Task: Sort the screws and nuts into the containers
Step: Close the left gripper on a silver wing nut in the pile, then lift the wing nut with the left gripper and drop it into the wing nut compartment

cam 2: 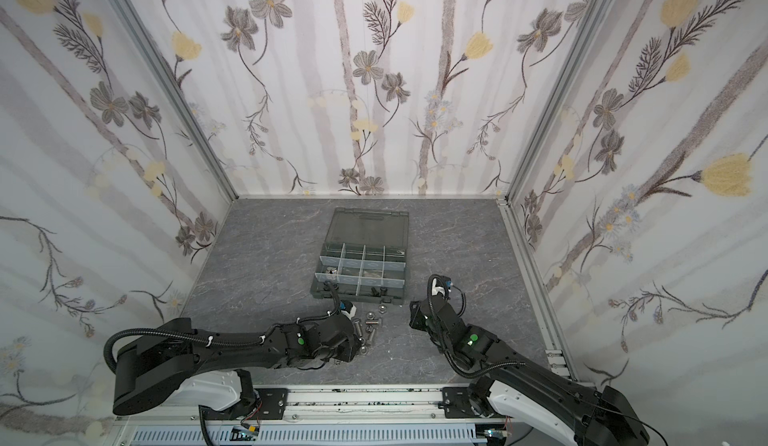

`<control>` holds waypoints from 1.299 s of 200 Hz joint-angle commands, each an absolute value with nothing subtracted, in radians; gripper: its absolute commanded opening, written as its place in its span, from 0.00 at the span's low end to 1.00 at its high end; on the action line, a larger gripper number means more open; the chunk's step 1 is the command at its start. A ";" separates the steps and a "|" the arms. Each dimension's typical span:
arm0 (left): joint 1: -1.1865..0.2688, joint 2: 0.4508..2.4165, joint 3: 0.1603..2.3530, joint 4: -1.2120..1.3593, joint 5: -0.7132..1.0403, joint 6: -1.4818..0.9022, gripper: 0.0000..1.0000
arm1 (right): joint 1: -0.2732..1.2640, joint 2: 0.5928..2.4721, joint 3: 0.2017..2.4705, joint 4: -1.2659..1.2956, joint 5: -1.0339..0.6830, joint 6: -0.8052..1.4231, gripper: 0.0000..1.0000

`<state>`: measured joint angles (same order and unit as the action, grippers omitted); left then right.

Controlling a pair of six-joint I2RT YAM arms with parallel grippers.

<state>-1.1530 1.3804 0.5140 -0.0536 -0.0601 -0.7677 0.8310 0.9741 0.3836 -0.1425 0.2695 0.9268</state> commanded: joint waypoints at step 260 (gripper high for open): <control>-0.842 1.278 0.825 -0.391 -0.199 -0.503 0.19 | 0.832 0.935 0.356 -0.135 0.314 0.960 0.31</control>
<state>-0.9161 1.2964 0.7658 -0.3843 -0.1513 -0.5934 0.8307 0.9531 0.3634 -0.1398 0.2874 0.9367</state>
